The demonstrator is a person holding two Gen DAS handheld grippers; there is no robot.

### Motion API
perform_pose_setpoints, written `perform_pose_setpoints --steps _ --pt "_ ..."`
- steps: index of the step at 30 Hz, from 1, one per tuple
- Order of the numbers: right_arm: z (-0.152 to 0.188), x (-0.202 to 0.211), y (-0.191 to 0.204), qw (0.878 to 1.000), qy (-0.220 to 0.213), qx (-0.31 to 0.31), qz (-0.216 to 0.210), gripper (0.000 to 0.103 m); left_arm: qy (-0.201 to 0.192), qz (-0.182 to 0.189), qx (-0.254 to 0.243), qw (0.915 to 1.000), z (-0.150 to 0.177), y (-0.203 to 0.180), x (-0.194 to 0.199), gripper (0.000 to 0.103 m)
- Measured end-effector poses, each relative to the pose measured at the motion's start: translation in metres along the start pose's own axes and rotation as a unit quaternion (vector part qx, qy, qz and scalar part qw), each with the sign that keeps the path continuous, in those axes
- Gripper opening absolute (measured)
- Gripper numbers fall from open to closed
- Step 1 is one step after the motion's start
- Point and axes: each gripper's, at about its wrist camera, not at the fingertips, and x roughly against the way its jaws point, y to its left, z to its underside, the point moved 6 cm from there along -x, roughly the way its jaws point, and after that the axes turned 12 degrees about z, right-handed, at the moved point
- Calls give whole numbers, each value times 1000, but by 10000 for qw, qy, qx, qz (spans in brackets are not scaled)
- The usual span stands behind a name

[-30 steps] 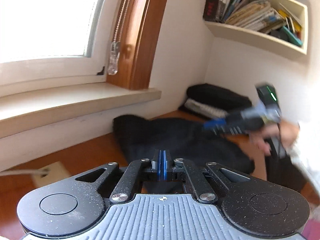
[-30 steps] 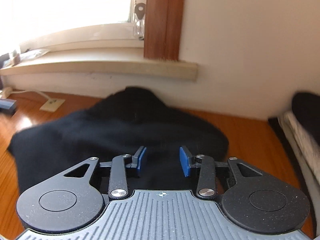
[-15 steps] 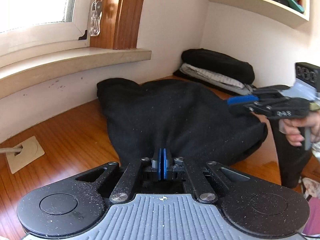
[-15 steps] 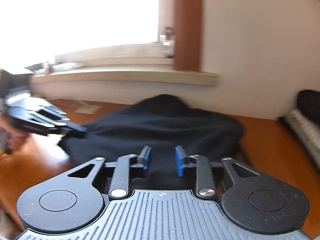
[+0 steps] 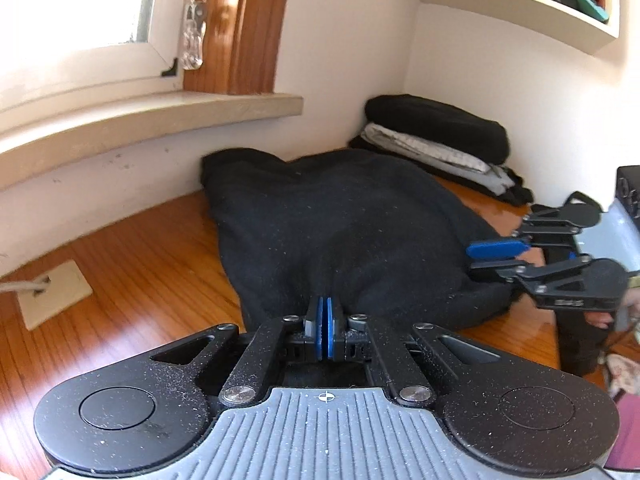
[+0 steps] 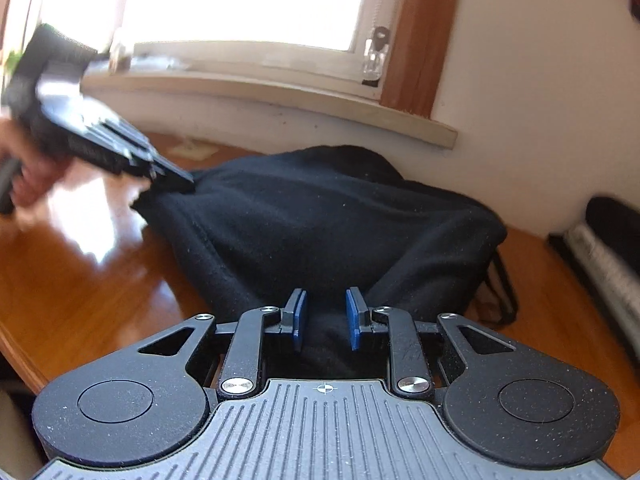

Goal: Fold clothes
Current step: 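Close the left tool on the pants edge and smooth it flat, then grasp the end of the black pants with the left tool and lift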

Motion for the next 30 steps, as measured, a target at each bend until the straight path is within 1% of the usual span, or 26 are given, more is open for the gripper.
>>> perform_pose_setpoints --steps 2,3,5,6,7,8,9,12,13,15,16,18,19,20,21,24,26,27,29,30 --pt "0 -3 -6 9995 93 233 204 22 -27 226 149 9996 -4 -7 5 1" --pt "0 -5 -11 9989 144 317 303 22 -70 297 136 9994 -7 -11 8 1" --pt "3 -12 -27 9970 247 436 591 22 -141 277 9 9995 -14 -18 13 1" --pt "5 -16 -36 9955 298 483 756 22 -171 283 -9 9995 -17 -18 13 3" --pt "7 -21 -47 9935 361 521 944 22 -200 290 -27 9994 -21 -19 14 7" --pt "10 -26 -61 9906 444 543 1172 22 -229 291 -45 9993 -25 -20 14 7" --pt "12 -30 -75 9881 519 521 1348 23 -257 253 -57 9993 -28 -19 13 7" --pt "10 -31 -108 9877 579 105 1446 24 -310 235 -110 9992 -37 -17 4 7" --pt "7 -30 -115 9877 538 -31 1469 24 -317 240 -141 9991 -41 -16 -2 7" --pt "-2 -22 -122 9875 268 -258 1533 24 -351 213 -257 9988 -51 -14 -15 7" --pt "-6 -18 -125 9876 127 -407 1512 24 -376 184 -337 9986 -56 -13 -23 12" --pt "-10 -14 -124 9900 -127 -842 1122 24 -377 141 -433 9983 -65 -7 -40 21" --pt "-10 -15 -122 9903 -199 -1007 939 24 -358 125 -454 9982 -69 -3 -50 21" --pt "-8 -18 -120 9904 -195 -1074 852 24 -340 112 -475 9982 -73 1 -59 20" --pt "-6 -22 -118 9904 -191 -1140 764 26 -331 117 -486 9982 -76 6 -68 20" --pt "6 -34 -117 9909 -46 -1143 707 32 -299 94 -442 9985 -87 26 -92 20" --pt "16 -37 -120 9913 -31 -1142 648 31 -256 -22 -389 9989 -92 43 -104 20" --pt "21 -39 -121 9915 -23 -1142 619 30 -213 -105 -441 9987 -94 49 -109 20" --pt "29 -38 -124 9909 -15 -1221 570 29 -15 -328 -547 9980 -94 62 -120 18" --pt "32 -35 -124 9905 -14 -1256 558 29 65 -373 -549 9978 -93 69 -125 17"
